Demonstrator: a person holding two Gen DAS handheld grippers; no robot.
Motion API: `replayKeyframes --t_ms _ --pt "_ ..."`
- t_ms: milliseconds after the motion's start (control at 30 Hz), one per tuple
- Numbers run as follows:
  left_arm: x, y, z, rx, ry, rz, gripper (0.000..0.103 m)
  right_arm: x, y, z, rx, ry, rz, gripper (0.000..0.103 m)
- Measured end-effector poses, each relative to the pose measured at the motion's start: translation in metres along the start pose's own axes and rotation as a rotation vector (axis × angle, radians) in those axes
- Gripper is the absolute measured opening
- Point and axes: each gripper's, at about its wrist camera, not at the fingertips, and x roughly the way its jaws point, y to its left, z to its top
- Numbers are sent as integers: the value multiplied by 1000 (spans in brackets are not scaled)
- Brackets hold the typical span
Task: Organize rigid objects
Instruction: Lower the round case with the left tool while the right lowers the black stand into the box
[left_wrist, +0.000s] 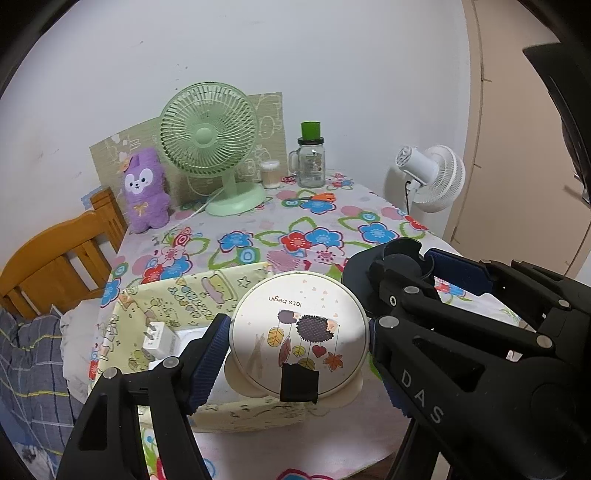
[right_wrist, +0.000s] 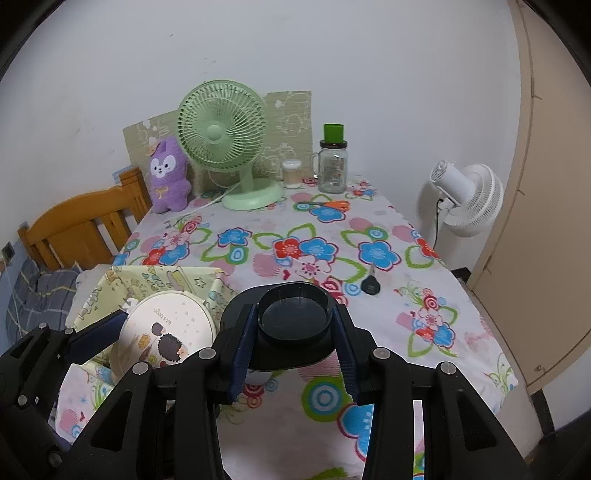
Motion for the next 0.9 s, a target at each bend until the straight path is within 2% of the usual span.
replayKeyframes --t_ms 900 --pt "18 79 -9 -75 33 62 77 41 79 12 -77 41 69 44"
